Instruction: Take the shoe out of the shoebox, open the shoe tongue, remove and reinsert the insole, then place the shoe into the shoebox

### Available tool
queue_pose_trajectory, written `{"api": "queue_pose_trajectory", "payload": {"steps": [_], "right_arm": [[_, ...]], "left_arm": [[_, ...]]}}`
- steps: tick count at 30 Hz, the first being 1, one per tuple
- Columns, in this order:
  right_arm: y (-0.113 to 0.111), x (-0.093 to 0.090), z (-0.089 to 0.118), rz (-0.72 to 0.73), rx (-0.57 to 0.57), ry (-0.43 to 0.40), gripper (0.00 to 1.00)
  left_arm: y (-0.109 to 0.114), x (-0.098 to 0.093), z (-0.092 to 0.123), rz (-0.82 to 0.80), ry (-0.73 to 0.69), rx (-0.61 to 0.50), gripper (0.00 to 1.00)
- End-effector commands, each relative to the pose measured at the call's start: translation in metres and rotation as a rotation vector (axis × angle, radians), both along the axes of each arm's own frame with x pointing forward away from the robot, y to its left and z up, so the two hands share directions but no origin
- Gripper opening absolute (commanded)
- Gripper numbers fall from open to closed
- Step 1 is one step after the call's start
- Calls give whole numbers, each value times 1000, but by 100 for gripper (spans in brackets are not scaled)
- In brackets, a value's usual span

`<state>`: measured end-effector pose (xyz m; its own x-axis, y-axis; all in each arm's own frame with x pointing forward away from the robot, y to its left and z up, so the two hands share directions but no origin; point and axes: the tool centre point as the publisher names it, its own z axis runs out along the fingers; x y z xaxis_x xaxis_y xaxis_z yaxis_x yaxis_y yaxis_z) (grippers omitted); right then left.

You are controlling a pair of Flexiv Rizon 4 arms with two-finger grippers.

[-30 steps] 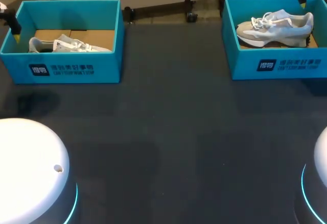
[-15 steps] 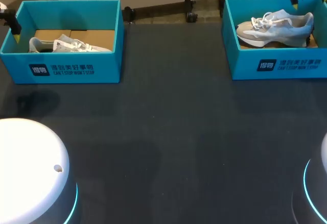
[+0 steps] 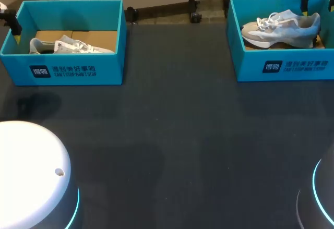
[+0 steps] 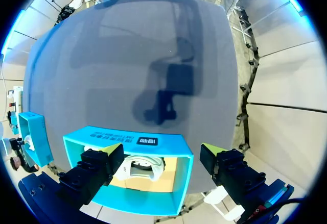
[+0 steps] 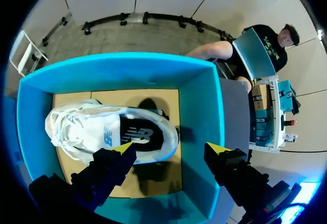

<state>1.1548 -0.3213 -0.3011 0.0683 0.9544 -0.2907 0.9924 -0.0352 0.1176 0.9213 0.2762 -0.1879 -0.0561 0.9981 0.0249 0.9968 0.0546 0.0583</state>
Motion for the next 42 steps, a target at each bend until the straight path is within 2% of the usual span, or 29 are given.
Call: {"api": "queue_pose_trajectory", "payload": {"steps": [1, 4, 7, 8, 9, 10, 11, 13, 19, 24, 28, 32, 35, 40, 42], "right_arm": [[-5, 11, -10, -7, 8, 21, 87], [-7, 11, -19, -6, 18, 40, 92], [-9, 11, -24, -9, 22, 51, 91], [-10, 11, -25, -9, 23, 53, 93], [-10, 11, -27, -8, 22, 54, 100], [-10, 11, -28, -7, 22, 56, 100], [-10, 11, -29, -7, 22, 57, 91], [-9, 11, -31, -4, 24, 62, 88], [-10, 10, -42, -1, 46, 86, 88], [-12, 13, -50, 7, 57, 104, 97], [-13, 14, -53, 17, 70, 117, 86], [-14, 15, -58, 19, 87, 121, 84], [-13, 15, -60, 27, 92, 127, 75], [-16, 13, -66, 21, 112, 144, 80], [-16, 11, -68, 20, 117, 147, 78]], "left_arm": [[0, -1, 0, -1, -1, 2, 100], [0, -1, 0, -1, -1, 2, 100], [0, -1, 0, -1, -1, 2, 100], [0, -1, 0, -1, -1, 2, 100], [0, -1, 0, -1, -1, 2, 100], [0, -1, 0, -1, -1, 2, 100], [0, -1, 0, -1, -1, 2, 100], [0, -1, 0, -1, -1, 2, 100], [0, -1, 0, -1, -1, 2, 100], [0, -1, 0, -1, -1, 2, 100], [0, -1, 0, -1, -1, 2, 100], [0, -1, 0, -1, -1, 2, 100], [0, -1, 0, -1, -1, 2, 100], [0, -1, 0, -1, -1, 2, 100], [0, -1, 0, -1, -1, 2, 100]]}}
